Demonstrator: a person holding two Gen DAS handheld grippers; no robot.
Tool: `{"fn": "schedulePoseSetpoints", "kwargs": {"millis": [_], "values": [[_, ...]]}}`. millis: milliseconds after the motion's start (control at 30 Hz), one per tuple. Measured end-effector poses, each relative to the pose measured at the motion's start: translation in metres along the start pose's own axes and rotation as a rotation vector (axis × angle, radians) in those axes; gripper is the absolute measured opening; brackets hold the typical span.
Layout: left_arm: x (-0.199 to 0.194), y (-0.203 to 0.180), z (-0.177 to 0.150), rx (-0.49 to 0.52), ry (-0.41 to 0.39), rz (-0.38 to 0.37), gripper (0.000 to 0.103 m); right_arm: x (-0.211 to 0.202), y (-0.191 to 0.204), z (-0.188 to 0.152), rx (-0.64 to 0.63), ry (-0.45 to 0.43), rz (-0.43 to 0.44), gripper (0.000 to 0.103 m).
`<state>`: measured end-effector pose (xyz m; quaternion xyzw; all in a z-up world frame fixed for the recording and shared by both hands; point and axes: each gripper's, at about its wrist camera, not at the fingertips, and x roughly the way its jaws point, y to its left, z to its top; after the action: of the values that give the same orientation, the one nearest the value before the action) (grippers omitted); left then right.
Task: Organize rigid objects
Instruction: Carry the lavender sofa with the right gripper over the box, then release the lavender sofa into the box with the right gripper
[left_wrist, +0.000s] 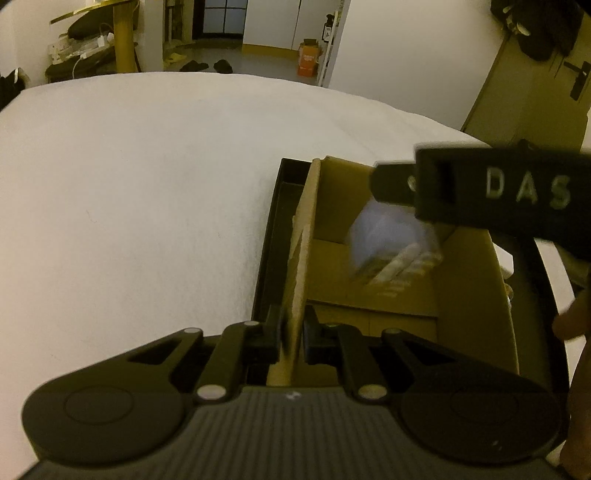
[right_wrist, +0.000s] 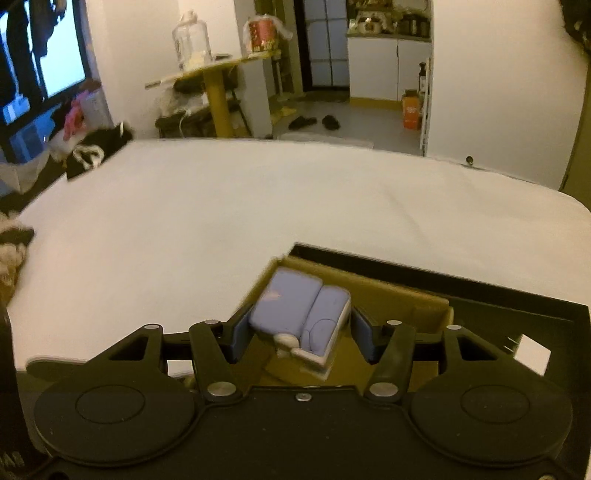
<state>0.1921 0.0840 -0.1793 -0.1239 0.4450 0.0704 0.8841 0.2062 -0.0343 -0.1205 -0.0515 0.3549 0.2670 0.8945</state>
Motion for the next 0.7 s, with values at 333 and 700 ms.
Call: {"fn": "schedulePoseSetpoints", "kwargs": {"millis": [333, 700], "values": [[0.006, 0.001, 0.001, -0.006, 0.018, -0.002, 0.012, -0.014, 0.006, -0.002, -0.017, -0.003, -0.028, 0.076], [0.001, -0.014, -0.001, 0.036, 0.000, 0.050, 0.012, -0.042, -0.022, -0.022, 0.049, -0.004, -0.086, 0.079]]}}
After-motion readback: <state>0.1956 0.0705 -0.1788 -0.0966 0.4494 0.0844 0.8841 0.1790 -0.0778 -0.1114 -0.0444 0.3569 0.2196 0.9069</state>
